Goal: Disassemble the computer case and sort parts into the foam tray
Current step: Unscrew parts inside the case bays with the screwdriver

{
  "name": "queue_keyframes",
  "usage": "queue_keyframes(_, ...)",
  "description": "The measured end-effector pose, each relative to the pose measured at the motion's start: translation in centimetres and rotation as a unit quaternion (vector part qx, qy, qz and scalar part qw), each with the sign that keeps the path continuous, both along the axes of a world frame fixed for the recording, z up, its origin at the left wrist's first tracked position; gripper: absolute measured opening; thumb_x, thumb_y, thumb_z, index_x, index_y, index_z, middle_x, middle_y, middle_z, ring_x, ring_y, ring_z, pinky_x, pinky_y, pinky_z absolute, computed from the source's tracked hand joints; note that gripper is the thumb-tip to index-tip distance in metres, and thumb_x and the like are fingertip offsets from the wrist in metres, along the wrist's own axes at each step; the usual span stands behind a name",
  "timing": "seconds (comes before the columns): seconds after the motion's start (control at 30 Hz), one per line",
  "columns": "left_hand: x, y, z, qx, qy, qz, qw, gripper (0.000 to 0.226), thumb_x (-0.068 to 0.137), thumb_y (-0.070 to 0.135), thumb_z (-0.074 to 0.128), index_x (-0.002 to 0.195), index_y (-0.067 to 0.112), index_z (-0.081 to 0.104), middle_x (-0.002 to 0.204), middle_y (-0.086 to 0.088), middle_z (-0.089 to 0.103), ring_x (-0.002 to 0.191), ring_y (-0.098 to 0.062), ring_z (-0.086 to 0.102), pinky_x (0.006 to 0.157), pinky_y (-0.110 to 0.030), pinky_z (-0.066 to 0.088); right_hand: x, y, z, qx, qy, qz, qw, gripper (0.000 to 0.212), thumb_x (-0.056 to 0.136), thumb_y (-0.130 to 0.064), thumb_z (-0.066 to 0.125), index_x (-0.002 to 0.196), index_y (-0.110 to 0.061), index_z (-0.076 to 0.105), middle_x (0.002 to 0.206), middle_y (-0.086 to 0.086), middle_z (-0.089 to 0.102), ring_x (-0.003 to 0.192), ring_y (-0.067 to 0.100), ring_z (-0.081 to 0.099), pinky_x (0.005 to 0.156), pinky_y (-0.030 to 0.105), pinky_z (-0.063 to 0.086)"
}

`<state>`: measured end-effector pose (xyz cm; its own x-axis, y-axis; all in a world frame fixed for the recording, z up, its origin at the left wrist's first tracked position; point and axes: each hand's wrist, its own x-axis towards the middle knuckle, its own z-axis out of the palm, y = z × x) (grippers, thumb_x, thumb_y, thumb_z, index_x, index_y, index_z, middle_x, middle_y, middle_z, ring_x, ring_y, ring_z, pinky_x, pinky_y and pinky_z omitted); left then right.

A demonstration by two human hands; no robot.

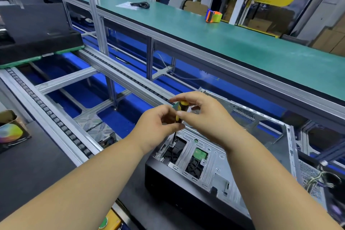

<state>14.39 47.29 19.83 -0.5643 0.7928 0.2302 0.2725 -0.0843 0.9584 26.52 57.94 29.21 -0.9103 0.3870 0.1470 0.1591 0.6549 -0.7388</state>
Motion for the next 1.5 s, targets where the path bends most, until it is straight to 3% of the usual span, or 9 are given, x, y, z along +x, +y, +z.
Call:
queue_keyframes(0.2,0.8,0.3,0.2,-0.002,0.054,0.031,0.998,0.023,0.074,0.022,0.080,0.084,0.020,0.060,0.075,0.002,0.060,0.068,-0.010,0.055,0.064,-0.022,0.050,-0.7,-1.2,-1.3,0.004,0.078,-0.102,0.992,0.031,0.081,-0.018,0.078,0.107,-0.035,0.074,0.091,-0.011,0.055,0.082,0.000,0.054,0.075,0.010,0.041)
queue_keyframes(0.33,0.9,0.4,0.4,-0.012,0.088,0.054,0.995,0.031,0.068,0.043,0.074,0.082,0.025,0.054,0.075,0.008,0.056,0.064,-0.004,0.050,0.057,-0.014,0.044,-0.5,-1.4,-1.0,0.014,0.071,-0.114,0.991,0.025,0.079,-0.013,0.077,0.093,-0.031,0.067,0.088,-0.011,0.065,0.085,0.006,0.063,0.081,0.031,0.054)
queue_keyframes(0.47,0.3,0.1,-0.1,-0.024,0.017,-0.036,0.999,0.031,0.078,0.044,0.074,0.104,0.034,0.062,0.098,0.001,0.066,0.094,-0.017,0.064,0.085,-0.039,0.053,-0.3,-1.0,-0.4,-0.014,0.053,-0.097,0.994,0.025,0.079,-0.009,0.078,0.090,-0.030,0.069,0.086,-0.012,0.071,0.081,0.002,0.066,0.081,0.031,0.056)
queue_keyframes(0.73,-0.1,-0.5,0.2,-0.032,0.004,-0.068,0.997,0.023,0.081,0.040,0.070,0.104,0.036,0.070,0.102,0.005,0.073,0.099,-0.012,0.068,0.088,-0.026,0.053,-0.2,-0.7,-0.3,-0.059,0.049,-0.046,0.996,0.028,0.083,0.000,0.071,0.094,-0.025,0.074,0.089,-0.013,0.074,0.086,0.003,0.069,0.082,0.029,0.058)
queue_keyframes(0.83,0.3,-0.4,0.1,-0.015,-0.025,-0.039,0.999,0.021,0.082,0.025,0.076,0.102,0.030,0.071,0.099,0.003,0.074,0.098,-0.014,0.069,0.091,-0.033,0.053,-0.3,-0.5,-0.6,-0.084,0.049,-0.017,0.995,0.028,0.086,0.001,0.066,0.094,-0.026,0.072,0.096,-0.010,0.074,0.094,0.004,0.068,0.087,0.028,0.056)
queue_keyframes(0.97,0.9,-0.5,-0.1,-0.023,0.017,0.004,1.000,0.022,0.080,0.033,0.078,0.100,0.031,0.068,0.094,0.010,0.071,0.092,-0.007,0.065,0.082,-0.020,0.051,-0.8,-1.3,-1.9,-0.266,0.140,-0.014,0.954,0.012,0.095,-0.006,0.061,0.103,-0.013,0.064,0.096,0.005,0.075,0.094,0.016,0.070,0.080,0.027,0.057)
queue_keyframes(1.07,0.5,-0.9,-0.8,-0.106,0.151,0.010,0.983,0.037,0.074,0.047,0.079,0.105,0.037,0.062,0.105,0.021,0.061,0.101,0.006,0.054,0.084,-0.015,0.043,-1.3,-1.5,-3.1,-0.364,0.182,-0.024,0.913,0.007,0.098,-0.006,0.055,0.104,-0.006,0.051,0.092,0.008,0.075,0.089,0.021,0.070,0.081,0.037,0.056)
queue_keyframes(1.2,0.2,-1.8,-2.3,-0.201,0.319,0.021,0.926,0.033,0.075,0.045,0.078,0.102,0.029,0.069,0.123,0.020,0.050,0.119,-0.006,0.043,0.098,-0.031,0.042,-1.5,-1.4,-3.9,-0.412,0.217,-0.032,0.884,0.004,0.099,-0.008,0.054,0.099,-0.006,0.051,0.089,0.008,0.073,0.084,0.024,0.069,0.078,0.038,0.052)
queue_keyframes(1.5,0.5,-1.4,-2.5,-0.210,0.383,0.039,0.898,0.021,0.082,0.040,0.068,0.094,0.022,0.071,0.122,0.015,0.049,0.110,-0.013,0.051,0.083,-0.029,0.045,-2.3,-2.3,-4.1,-0.443,0.223,-0.011,0.868,0.022,0.103,-0.011,0.043,0.091,-0.010,0.060,0.078,0.006,0.065,0.075,0.019,0.059,0.073,0.027,0.050)
